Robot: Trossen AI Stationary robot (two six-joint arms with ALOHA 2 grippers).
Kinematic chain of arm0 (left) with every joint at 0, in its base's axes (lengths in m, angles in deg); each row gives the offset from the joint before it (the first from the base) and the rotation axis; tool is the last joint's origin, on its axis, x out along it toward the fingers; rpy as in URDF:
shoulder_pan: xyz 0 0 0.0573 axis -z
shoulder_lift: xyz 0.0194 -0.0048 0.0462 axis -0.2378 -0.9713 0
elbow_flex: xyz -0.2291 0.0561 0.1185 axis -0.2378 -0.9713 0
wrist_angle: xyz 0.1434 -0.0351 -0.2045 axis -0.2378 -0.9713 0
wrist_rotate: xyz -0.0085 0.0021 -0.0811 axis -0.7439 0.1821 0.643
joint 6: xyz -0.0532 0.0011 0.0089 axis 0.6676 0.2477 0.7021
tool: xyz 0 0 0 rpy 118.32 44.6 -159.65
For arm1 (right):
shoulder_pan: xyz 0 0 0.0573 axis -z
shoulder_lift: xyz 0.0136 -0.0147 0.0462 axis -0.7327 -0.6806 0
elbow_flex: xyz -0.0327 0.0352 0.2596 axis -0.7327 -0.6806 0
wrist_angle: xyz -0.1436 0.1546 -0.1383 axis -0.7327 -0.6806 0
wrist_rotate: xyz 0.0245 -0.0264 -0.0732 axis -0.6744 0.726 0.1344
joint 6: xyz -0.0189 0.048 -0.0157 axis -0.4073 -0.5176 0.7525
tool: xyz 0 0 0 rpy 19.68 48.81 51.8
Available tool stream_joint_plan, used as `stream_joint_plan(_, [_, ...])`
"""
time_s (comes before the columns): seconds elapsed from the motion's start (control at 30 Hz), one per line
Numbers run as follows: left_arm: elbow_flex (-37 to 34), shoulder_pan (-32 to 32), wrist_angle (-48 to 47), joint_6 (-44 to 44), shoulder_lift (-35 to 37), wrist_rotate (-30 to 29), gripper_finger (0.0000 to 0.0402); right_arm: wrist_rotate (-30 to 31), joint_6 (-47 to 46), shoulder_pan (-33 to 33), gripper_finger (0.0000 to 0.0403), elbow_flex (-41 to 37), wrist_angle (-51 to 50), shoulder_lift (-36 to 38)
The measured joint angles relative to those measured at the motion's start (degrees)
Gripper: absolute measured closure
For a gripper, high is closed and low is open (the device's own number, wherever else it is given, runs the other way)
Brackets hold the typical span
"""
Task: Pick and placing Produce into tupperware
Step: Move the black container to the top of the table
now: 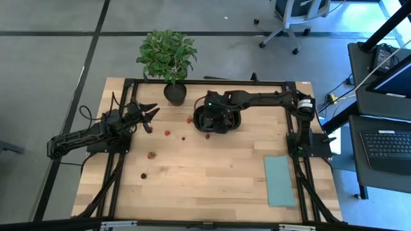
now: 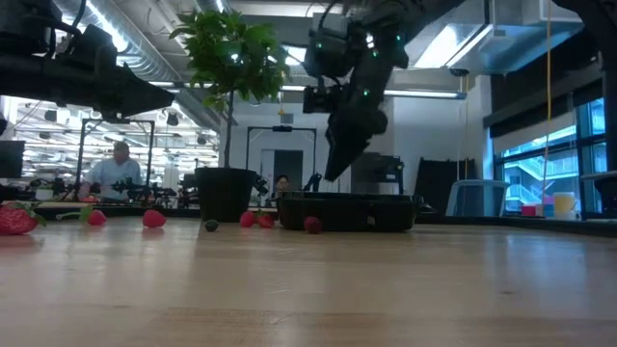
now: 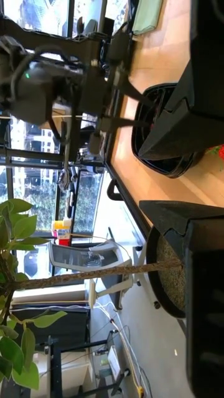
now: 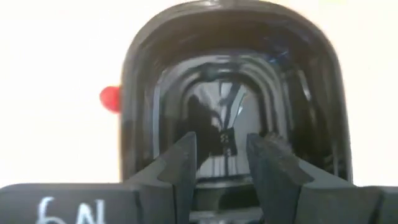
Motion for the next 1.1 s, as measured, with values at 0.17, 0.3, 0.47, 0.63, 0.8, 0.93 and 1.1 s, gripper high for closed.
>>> stream_joint_plan(0.17, [0.0,0.0,0.0,0.3,0.0,0.0,0.0292,0.0,-0.8,-2.3,0.026,2.2,-8.2,0.0])
stream_joint_plan(0.3, [0.0,0.0,0.0,1.1,0.0,0.0,0.0292,0.1,-2.5,-4.4,0.026,1.5,-12.6,0.0])
stream_joint_plan(0.47, [0.0,0.0,0.0,1.4,0.0,0.0,0.0292,8.1,-1.8,-7.4,0.026,0.2,-12.1,0.0])
stream_joint_plan(0.63, [0.0,0.0,0.0,1.6,0.0,0.0,0.0292,9.6,-1.6,-9.4,0.026,-0.2,-10.5,0.0])
stream_joint_plan(0.8, [0.0,0.0,0.0,1.6,0.0,0.0,0.0292,9.6,-1.3,-10.1,0.026,-0.2,-7.7,0.0])
stream_joint_plan(0.93, [0.0,0.0,0.0,1.7,0.0,0.0,0.0291,9.4,-1.4,-10.0,0.026,-0.2,-7.0,0.0])
stream_joint_plan(1.1, [0.0,0.0,0.0,1.8,0.0,0.0,0.0292,7.1,-1.5,-10.0,0.026,-0.3,-6.9,0.0])
